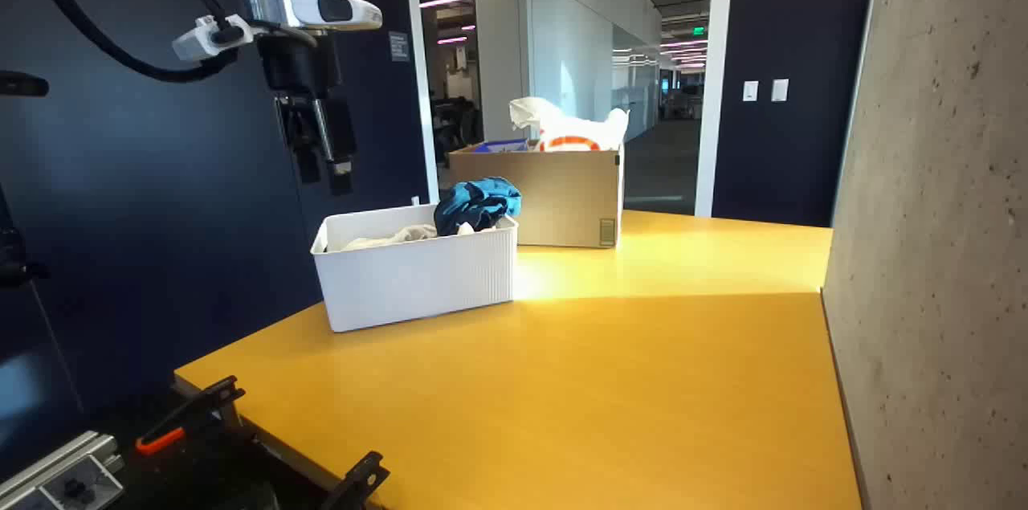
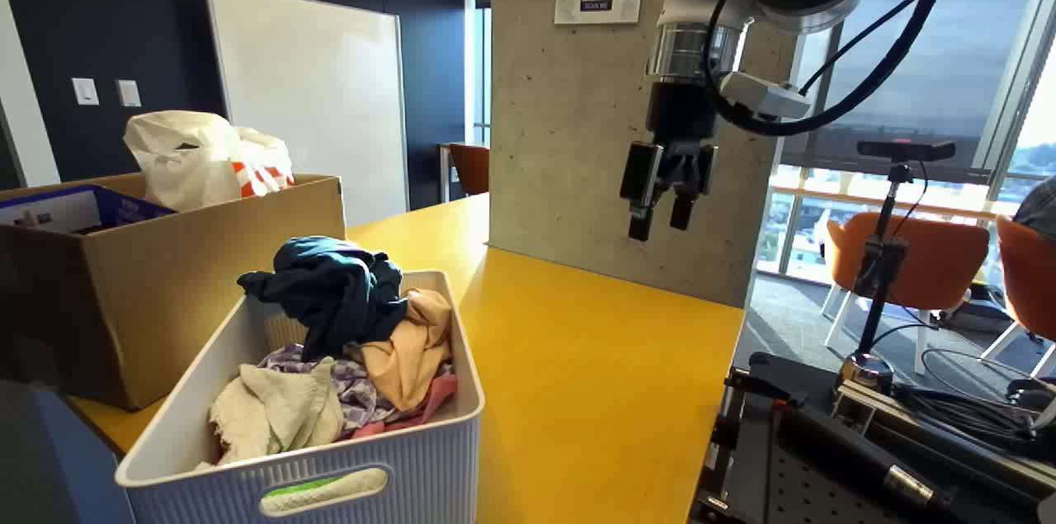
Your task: Move the basket to the right, then remove the purple and blue shirts and the towel from the basket
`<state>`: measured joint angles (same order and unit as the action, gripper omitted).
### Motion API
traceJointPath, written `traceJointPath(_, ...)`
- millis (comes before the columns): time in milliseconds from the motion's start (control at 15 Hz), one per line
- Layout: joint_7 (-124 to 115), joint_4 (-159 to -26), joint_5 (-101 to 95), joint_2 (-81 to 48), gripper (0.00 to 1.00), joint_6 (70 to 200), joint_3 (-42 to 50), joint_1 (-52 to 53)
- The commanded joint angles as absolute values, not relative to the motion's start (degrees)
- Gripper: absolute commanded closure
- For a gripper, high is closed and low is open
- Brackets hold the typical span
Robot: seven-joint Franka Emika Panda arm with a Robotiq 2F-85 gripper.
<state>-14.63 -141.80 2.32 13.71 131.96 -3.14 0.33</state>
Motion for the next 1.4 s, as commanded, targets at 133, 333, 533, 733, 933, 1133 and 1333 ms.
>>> traceJointPath(133,-14.6,-141.6,2.3,13.7,0.00,131.9,-3.2,0.3)
traceJointPath(333,-14.6,-141.6,2.3,13.7,0.00,131.9,-3.2,0.3)
traceJointPath(533,-12.9,-132.8,2.5,3.0,0.00,133.8,-4.0,1.6)
traceJointPath(733,-15.5,-127.0,1.2,-6.9,0.00,139.3,-5.5,3.4)
traceJointPath(933,-21.8,-120.9,-3.4,-16.9,0.00,145.1,-5.4,7.1)
traceJointPath(1133,-28.7,-117.6,-9.0,-22.3,0.00,152.8,-2.2,12.2)
traceJointPath(1333,-32.3,-115.0,-10.6,-25.4,0.00,156.4,0.9,16.6)
